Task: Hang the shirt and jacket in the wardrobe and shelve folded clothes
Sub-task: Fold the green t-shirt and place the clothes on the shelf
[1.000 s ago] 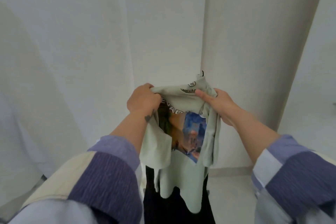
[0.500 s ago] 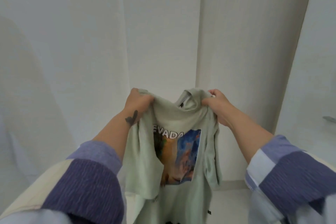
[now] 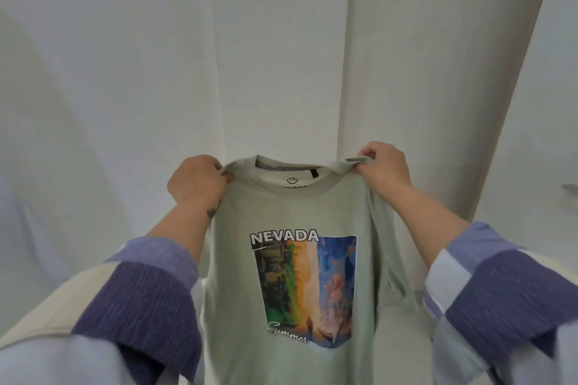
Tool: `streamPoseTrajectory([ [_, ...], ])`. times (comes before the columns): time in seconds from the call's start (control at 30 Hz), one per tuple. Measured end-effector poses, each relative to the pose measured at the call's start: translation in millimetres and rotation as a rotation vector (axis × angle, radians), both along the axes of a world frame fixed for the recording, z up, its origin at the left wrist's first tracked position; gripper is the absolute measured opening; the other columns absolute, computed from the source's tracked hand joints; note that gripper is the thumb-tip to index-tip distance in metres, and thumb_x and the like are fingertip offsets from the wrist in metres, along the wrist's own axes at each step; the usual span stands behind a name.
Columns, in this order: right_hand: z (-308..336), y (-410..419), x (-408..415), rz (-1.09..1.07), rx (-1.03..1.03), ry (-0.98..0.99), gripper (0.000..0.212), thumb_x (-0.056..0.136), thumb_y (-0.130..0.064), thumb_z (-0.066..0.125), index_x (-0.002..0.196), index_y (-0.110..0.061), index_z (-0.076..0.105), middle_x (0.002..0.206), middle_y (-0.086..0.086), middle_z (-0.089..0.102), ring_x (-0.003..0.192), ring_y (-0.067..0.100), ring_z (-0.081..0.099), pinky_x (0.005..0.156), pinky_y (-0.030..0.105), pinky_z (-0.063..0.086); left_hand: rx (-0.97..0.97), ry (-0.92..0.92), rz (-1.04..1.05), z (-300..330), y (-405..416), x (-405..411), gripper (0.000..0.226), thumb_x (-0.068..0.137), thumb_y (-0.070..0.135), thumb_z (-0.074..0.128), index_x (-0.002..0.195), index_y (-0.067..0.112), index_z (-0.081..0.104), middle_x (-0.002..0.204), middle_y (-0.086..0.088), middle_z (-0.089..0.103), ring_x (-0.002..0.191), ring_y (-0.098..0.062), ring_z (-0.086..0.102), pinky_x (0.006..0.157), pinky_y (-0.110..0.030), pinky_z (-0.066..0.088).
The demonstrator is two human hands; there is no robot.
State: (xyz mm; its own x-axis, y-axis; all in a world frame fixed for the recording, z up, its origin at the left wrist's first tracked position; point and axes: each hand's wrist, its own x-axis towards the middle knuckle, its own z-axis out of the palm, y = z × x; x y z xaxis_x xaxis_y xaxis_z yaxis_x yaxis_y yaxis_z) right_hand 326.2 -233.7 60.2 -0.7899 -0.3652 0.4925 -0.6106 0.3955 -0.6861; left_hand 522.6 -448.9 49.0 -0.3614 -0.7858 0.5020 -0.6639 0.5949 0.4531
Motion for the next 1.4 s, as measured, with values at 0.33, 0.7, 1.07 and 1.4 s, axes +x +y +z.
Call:
streamPoseTrajectory([
  [0.33, 7, -2, 2, 0.232, 0.045, -0.236, 0.017, 0.083, -0.023, 0.07, 0.076, -0.019, 0.055, 0.075, 0.0, 0.052, 0.072, 0.021, 0.051, 0.063, 0.029, 0.044, -0.08, -0.168, 0.062, -8, 6, -1, 0.032, 0.092, 0.013, 0.042, 0.111, 0.023, 0.066, 0.114, -0.007, 0.05, 0.102, -0.03, 0.053, 0.076, -0.036, 0.041],
  [0.7, 7, 2, 8, 0.303, -0.004, -0.349, 0.025, 0.078, -0.018, 0.076, 0.099, -0.008, 0.066, 0.085, 0.002, 0.059, 0.079, 0.015, 0.055, 0.065, 0.019, 0.042, 0.251, 0.139, -0.146, -20, -5, -6, 0.024, 0.086, 0.003, 0.048, 0.096, 0.004, 0.069, 0.098, -0.016, 0.066, 0.089, -0.032, 0.055, 0.066, -0.027, 0.038],
  [1.07, -1, 10, -11, 0.129, 0.29, -0.136, 0.02, 0.091, -0.011, 0.054, 0.092, 0.004, 0.066, 0.079, 0.01, 0.056, 0.077, 0.021, 0.048, 0.058, 0.028, 0.034, 0.73, 0.745, -0.484, -3, 12, -3, 0.021, 0.066, 0.026, 0.066, 0.079, 0.011, 0.059, 0.071, -0.006, 0.05, 0.067, -0.018, 0.043, 0.064, -0.029, 0.037],
  [1.4, 14, 1, -4, -0.247, 0.318, -0.322, 0.021, 0.085, -0.007, 0.047, 0.064, -0.007, 0.048, 0.079, 0.014, 0.059, 0.076, 0.03, 0.058, 0.072, 0.033, 0.048, 0.981, 0.61, -0.813, 32, 30, -10, 0.013, 0.086, 0.018, 0.052, 0.084, 0.016, 0.064, 0.072, 0.001, 0.065, 0.061, -0.013, 0.059, 0.057, -0.021, 0.047],
])
